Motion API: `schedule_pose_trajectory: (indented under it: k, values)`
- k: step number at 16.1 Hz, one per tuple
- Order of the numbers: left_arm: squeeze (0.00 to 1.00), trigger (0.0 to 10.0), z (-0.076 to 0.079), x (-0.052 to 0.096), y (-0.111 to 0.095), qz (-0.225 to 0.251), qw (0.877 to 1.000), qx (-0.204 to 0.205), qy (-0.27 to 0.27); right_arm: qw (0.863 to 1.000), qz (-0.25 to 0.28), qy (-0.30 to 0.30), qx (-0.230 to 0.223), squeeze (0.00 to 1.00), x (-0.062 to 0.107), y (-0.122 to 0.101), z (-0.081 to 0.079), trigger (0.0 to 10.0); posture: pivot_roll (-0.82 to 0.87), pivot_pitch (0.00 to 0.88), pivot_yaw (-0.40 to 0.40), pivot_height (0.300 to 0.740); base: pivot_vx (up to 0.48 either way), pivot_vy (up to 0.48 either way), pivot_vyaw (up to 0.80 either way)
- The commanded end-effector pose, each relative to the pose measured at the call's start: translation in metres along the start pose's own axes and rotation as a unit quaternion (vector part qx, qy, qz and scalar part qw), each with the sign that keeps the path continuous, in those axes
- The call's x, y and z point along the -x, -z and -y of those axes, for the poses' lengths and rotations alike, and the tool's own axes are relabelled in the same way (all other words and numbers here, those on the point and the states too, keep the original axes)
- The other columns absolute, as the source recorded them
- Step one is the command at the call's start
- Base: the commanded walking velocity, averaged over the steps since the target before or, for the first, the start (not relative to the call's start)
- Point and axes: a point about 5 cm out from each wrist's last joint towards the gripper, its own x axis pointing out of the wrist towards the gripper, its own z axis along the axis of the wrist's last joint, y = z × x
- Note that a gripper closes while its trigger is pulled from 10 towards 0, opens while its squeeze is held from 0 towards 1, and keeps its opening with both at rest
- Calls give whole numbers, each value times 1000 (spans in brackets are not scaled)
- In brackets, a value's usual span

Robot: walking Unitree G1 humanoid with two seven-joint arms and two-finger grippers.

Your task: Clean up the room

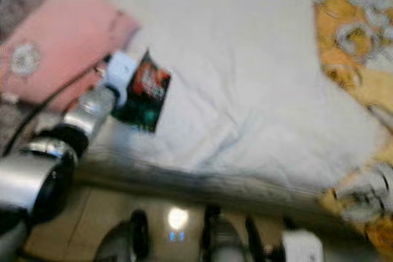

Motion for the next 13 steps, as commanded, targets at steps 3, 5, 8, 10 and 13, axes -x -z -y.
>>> schedule_pose_trajectory:
  k: [3,5,8,10,13]
  values:
    - [1000,10000,2,-2,-7,2,1000,-6,-7,1000,-16,12,-2,0,4,2,2,10000,-322,285,-39,740,0,0,0]
    - [1000,10000,0,-3,-13,12,1000,-17,-10,1000,-14,13,-1,0,2,1,2,10000,-320,280,-38,740,0,0,0]
    - [1000,10000,-5,-5,-28,36,998,-54,-18,1000,-15,10,4,0,1,2,5,10000,-318,286,-42,740,0,0,0]
    - [1000,10000,-4,-6,-34,44,997,-68,-11,1000,-16,7,6,0,2,2,5,10000,-323,288,-40,740,0,0,0]
    - [1000,10000,-11,-6,-41,47,996,-68,-25,1000,-14,6,9,0,1,0,6,10000,-328,280,-38,740,0,0,0]
